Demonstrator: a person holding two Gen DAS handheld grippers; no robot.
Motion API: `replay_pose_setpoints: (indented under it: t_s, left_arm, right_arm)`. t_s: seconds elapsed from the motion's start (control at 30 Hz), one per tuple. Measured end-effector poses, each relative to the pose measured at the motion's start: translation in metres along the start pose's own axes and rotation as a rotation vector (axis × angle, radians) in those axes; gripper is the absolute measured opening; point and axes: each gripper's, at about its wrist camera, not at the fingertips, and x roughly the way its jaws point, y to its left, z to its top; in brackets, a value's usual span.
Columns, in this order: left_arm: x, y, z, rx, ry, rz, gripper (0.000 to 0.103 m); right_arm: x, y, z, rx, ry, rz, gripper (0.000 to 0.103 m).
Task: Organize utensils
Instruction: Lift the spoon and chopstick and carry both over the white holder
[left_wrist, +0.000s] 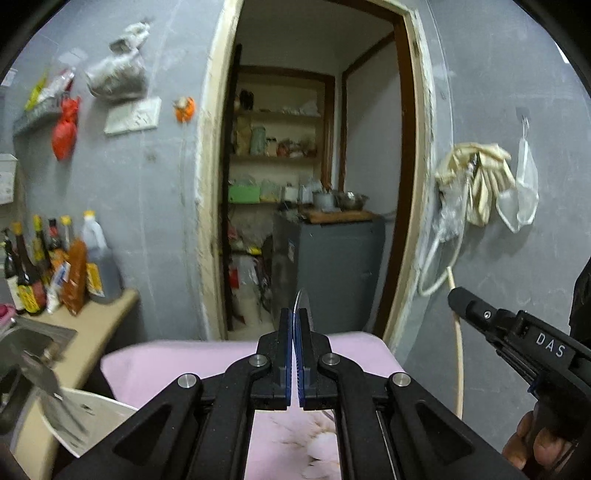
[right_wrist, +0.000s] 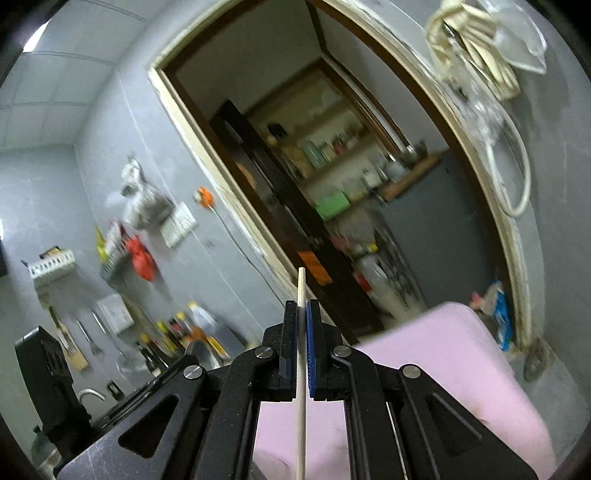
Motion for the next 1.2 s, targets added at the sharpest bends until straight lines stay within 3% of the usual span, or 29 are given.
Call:
replay_pose_setpoints:
  t_s: [0.2, 0.57, 0.73, 0.9, 1.2]
  left_arm:
    - [-0.031, 0.053, 0.024, -0.009, -0.057, 0.066, 0.002]
    - [-0.067, 0.152, 0.038, -0.076, -0.116, 0.203, 0.002]
    - [-0.072, 0.190, 0.037, -0.099, -0.144, 0.270, 0.002]
    - [-0.067, 0.219, 0.020, -0.114, -0.161, 0.320, 0.002]
    - [-0.058, 0.234, -0.022, -0.125, -0.204, 0.358, 0.002]
  right_arm:
    - [0.017, 0.059, -0.005, -0.061, -0.046, 0.074, 0.004]
    - [0.047, 0.156, -0.034, -0.218, -0.086, 0.144, 0.004]
    - [0.060, 0.172, -0.047, -0.211, -0.132, 0.168, 0.004]
    - [0.063, 0.173, -0.074, -0.222, -0.209, 0.123, 0.004]
    - [0.073, 0.170, -0.113, -0.288, -0.233, 0.073, 0.004]
